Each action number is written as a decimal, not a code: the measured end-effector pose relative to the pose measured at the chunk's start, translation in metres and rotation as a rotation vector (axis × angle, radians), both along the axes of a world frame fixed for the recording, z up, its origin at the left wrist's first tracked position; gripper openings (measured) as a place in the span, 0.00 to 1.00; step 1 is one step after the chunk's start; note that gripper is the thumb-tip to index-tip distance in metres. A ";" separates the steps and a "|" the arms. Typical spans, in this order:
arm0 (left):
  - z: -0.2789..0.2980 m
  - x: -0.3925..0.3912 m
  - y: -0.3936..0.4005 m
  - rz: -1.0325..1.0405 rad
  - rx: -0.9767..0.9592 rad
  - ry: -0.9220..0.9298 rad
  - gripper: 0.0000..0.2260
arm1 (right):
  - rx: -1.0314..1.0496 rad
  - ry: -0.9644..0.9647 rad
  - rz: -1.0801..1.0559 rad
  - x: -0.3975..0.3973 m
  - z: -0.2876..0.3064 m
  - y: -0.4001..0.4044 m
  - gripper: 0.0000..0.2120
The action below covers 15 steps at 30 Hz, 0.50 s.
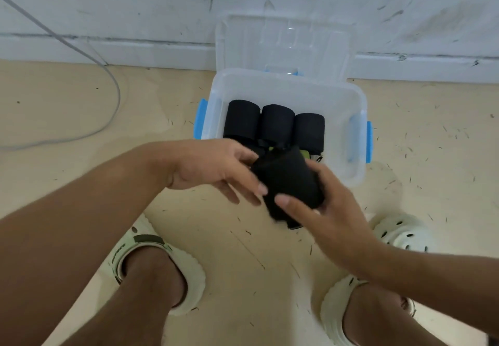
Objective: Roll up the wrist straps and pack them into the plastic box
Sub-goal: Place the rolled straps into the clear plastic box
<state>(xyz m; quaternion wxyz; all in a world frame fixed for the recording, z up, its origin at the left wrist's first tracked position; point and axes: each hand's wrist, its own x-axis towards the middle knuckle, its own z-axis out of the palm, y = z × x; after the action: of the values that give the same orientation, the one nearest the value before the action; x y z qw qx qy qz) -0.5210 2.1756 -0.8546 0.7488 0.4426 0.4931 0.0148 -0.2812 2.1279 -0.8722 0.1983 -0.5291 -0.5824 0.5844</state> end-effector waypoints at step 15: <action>-0.068 0.024 -0.013 0.020 0.893 0.902 0.59 | -0.360 -0.114 -0.268 -0.066 -0.046 0.112 0.28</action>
<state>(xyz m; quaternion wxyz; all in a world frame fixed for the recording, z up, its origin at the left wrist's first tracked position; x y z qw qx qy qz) -0.4968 2.1628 -0.9223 0.2104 0.6704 0.7105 0.0383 -0.3470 2.2396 -0.9185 0.1433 -0.6606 -0.4036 0.6166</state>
